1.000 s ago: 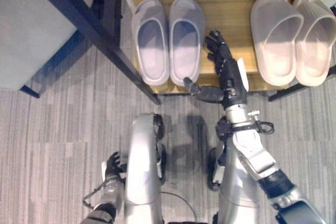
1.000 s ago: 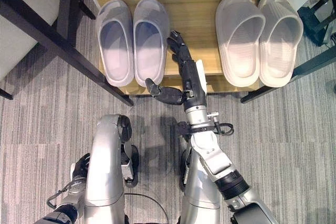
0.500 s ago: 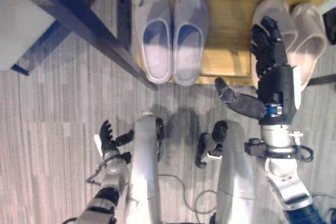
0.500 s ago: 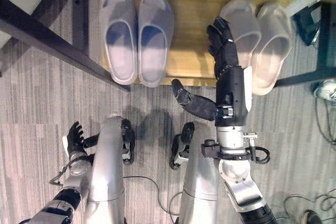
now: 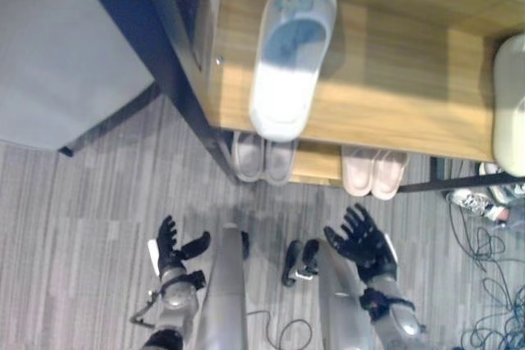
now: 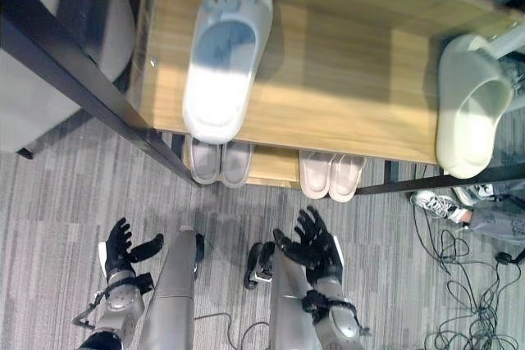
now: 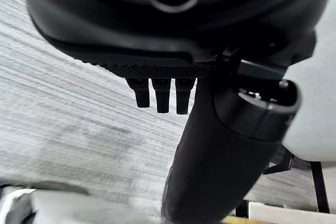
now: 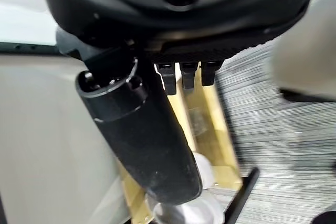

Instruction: Arrange the slippers neatly on the shoe rack.

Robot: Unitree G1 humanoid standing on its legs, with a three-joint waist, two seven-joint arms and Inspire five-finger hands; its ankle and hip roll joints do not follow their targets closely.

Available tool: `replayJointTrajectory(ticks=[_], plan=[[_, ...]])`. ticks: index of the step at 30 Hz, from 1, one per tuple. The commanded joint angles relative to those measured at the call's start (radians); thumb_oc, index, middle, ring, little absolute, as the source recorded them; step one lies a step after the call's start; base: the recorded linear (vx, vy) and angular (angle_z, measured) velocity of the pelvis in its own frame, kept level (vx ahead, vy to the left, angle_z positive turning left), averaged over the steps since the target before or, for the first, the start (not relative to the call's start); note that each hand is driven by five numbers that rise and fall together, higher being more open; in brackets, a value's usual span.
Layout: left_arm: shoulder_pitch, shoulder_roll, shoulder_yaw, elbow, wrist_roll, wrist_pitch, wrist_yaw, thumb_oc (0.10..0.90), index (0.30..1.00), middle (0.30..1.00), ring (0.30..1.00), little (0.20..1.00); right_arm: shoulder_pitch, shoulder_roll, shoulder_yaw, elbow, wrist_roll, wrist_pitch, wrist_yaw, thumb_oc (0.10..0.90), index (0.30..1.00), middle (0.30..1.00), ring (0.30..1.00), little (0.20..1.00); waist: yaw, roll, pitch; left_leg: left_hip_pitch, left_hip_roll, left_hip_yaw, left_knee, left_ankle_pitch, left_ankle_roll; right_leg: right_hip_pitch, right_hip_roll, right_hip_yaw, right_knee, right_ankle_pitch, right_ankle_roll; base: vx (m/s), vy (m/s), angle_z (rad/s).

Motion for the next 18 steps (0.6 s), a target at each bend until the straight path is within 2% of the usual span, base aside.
replayJointTrajectory(ticks=[1,2,3,5,7,10,13,14,15,17,18], plan=[[0.054,0.051,-0.022,-0.041,0.038,-0.056,-0.012,0.800,0.900,0.900,0.900,0.900,0.043,-0.024,-0.056,-0.054,0.036,-0.056,0.006,0.800,0.900,0.900,0.900,0.900,0.012,0.012,-0.092,0.128,0.044,-0.068,-0.214,0.090,0.009,0.061,-0.025,0.020,-0.186,0.127,0.045,0.10,0.030,0.05],[0.060,0.084,-0.091,-0.047,0.202,-0.041,0.014,0.800,0.900,0.900,0.900,0.900,0.022,-0.017,-0.093,0.022,0.059,-0.070,0.028,0.800,0.900,0.900,0.900,0.900,0.006,0.022,-0.114,0.257,0.041,-0.049,-0.349,0.126,0.004,0.171,-0.023,0.027,-0.294,0.170,0.057,0.03,0.051,0.00],[0.061,0.086,-0.139,-0.074,0.271,-0.017,-0.025,0.800,0.900,0.900,0.900,0.900,-0.014,0.004,-0.133,0.138,0.075,-0.065,0.016,0.800,0.900,0.900,0.900,0.900,0.003,0.028,-0.120,0.317,0.034,-0.039,-0.423,0.185,0.000,0.243,-0.027,0.016,-0.376,0.228,0.057,0.08,0.064,-0.03],[0.094,0.101,-0.146,-0.130,0.304,-0.027,-0.036,0.800,0.900,0.900,0.900,0.900,-0.020,0.016,-0.198,0.280,0.067,-0.072,-0.017,0.800,0.900,0.900,0.900,0.900,0.003,0.041,-0.144,0.424,0.032,-0.029,-0.541,0.220,-0.004,0.330,-0.024,0.011,-0.451,0.256,0.071,0.10,-0.008,0.04],[0.121,0.093,-0.153,-0.134,0.306,-0.034,-0.066,0.800,0.900,0.900,0.900,0.900,-0.042,-0.008,-0.228,0.438,-0.027,-0.048,-0.037,0.800,0.900,0.900,0.900,0.900,0.010,0.046,-0.177,0.553,0.027,-0.018,-0.680,0.263,-0.014,0.447,-0.016,0.002,-0.570,0.293,0.088,0.16,-0.070,0.05],[0.150,0.081,-0.179,-0.116,0.327,-0.025,-0.120,0.800,0.900,0.900,0.900,0.900,-0.059,-0.026,-0.271,0.627,-0.083,-0.006,-0.043,0.800,0.900,0.900,0.900,0.900,0.014,0.066,-0.235,0.720,0.019,0.007,-0.875,0.315,-0.025,0.575,0.011,0.001,-0.692,0.317,0.101,0.15,-0.075,-0.03],[0.169,0.108,-0.263,-0.177,0.448,-0.016,-0.171,0.800,0.900,0.900,0.900,0.900,-0.080,-0.039,-0.340,0.760,-0.053,0.019,-0.038,0.800,0.900,0.900,0.900,0.900,0.011,0.093,-0.287,0.824,0.017,0.020,-1.010,0.355,-0.032,0.664,0.031,-0.004,-0.808,0.333,0.111,0.11,-0.077,-0.01],[0.169,0.108,-0.263,-0.177,0.448,-0.016,-0.171,0.800,0.900,0.900,0.900,0.900,-0.080,-0.039,-0.340,0.760,-0.053,0.019,-0.038,0.800,0.900,0.900,0.900,0.900,0.012,0.093,-0.286,0.827,0.017,0.020,-1.012,0.355,-0.032,0.666,0.031,-0.003,-0.809,0.333,0.111,0.10,-0.090,0.03],[0.175,0.128,-0.307,-0.239,0.495,-0.015,-0.224,0.800,0.900,0.900,0.900,0.900,-0.072,-0.043,-0.358,0.786,-0.045,0.028,-0.030,0.800,0.900,0.900,0.900,0.900,0.009,0.114,-0.322,0.873,0.017,0.026,-1.073,0.376,-0.037,0.711,0.041,0.002,-0.869,0.342,0.114,0.09,-0.125,-0.04],[0.193,0.144,-0.337,-0.368,0.433,-0.022,-0.314,0.800,0.900,0.900,0.900,0.900,-0.062,-0.040,-0.369,0.803,-0.040,0.038,-0.022,0.800,0.900,0.900,0.900,0.900,0.005,0.133,-0.336,0.913,0.028,0.027,-1.129,0.408,-0.045,0.768,0.061,0.001,-0.928,0.343,0.107,0.04,-0.199,-0.05],[0.194,0.146,-0.336,-0.372,0.430,-0.020,-0.318,0.800,0.900,0.900,0.900,0.900,-0.062,-0.040,-0.369,0.804,-0.039,0.038,-0.021,0.800,0.900,0.900,0.900,0.900,0.005,0.133,-0.335,0.914,0.029,0.026,-1.129,0.408,-0.045,0.770,0.061,0.000,-0.931,0.344,0.106,-0.02,-0.158,-0.03]])
